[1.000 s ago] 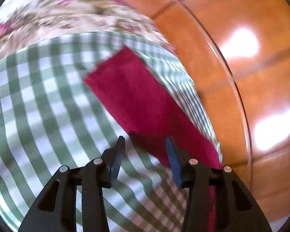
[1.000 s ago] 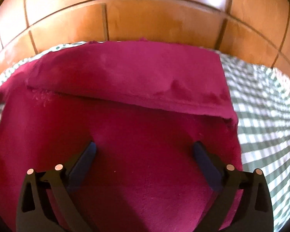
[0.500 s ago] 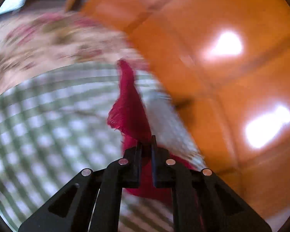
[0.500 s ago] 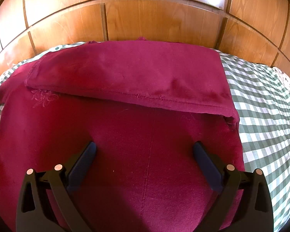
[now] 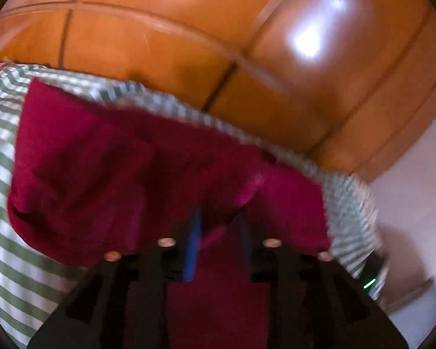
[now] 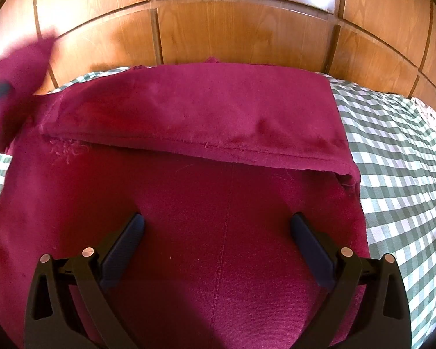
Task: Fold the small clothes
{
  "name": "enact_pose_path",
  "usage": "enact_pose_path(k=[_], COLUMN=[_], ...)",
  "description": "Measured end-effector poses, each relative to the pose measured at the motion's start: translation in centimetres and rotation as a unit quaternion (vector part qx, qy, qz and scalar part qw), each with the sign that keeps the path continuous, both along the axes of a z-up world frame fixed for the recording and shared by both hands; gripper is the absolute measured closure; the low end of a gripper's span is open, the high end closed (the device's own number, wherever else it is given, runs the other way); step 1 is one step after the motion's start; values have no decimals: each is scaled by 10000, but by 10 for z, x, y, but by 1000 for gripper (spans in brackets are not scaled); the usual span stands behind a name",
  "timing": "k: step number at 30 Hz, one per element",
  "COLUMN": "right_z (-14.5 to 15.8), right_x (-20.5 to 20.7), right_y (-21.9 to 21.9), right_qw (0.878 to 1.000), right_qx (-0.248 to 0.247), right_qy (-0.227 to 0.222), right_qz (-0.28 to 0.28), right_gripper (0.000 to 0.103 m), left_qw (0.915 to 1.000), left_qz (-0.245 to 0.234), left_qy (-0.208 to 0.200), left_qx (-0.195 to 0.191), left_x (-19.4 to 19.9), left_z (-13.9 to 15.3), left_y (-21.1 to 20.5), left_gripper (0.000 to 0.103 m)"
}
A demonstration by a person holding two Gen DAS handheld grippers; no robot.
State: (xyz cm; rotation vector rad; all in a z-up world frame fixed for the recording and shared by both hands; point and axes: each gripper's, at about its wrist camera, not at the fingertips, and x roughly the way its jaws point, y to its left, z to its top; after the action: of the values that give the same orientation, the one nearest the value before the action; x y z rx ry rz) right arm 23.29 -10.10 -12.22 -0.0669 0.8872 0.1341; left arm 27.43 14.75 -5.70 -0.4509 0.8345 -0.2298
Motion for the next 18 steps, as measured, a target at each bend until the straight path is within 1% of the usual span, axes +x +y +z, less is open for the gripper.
enact_pose_path(k=[1,3,4,5,6,7,8,9,10,12,13,16,17,18], right_z=[0,0,1,5,10,17,22,29,33,36,34,20,17,15], right_x=[0,1,2,3,3,4,6,10,14,23,30,51,55,59], right_y=[-1,-1,-1,-2,0,2,5,15,26,52,69,109,117,129], right_qw=[10000,10000,10000,9999,9996,9985,9966,9914,9871,9793,9755,9748,9751,9768], right_qx=[19,53,74,138,277,524,767,1172,1383,1614,1671,1455,1388,1200], right_qy=[3,23,52,76,72,91,136,255,328,488,646,917,980,1013], right_qz=[1,0,9,25,67,150,264,533,735,1115,1275,1419,1425,1457], right_gripper=[4,4,4,11,26,33,44,49,49,49,49,50,61,73], left_qw=[9996,9984,9982,9982,9983,9984,9985,9986,9986,9985,9984,9985,9986,9985], left_qz=[-122,-248,-262,-261,-243,-185,-125,-64,23,169,261,354,335,325], left_qy=[62,159,171,162,143,132,133,137,177,289,342,343,332,338], left_qx=[263,480,508,521,517,516,519,513,488,432,364,228,238,273], left_x=[-3,-15,-22,-37,-45,-52,-53,-59,-65,-69,-71,-80,-81,-81], left_z=[-11,-21,-23,-25,-27,-29,-33,-35,-41,-48,-55,-60,-61,-63], left_y=[-9,-14,-14,-20,-17,-9,-2,4,10,22,29,38,38,38], left_gripper=[69,63,61,60,58,58,58,58,58,58,58,58,58,58])
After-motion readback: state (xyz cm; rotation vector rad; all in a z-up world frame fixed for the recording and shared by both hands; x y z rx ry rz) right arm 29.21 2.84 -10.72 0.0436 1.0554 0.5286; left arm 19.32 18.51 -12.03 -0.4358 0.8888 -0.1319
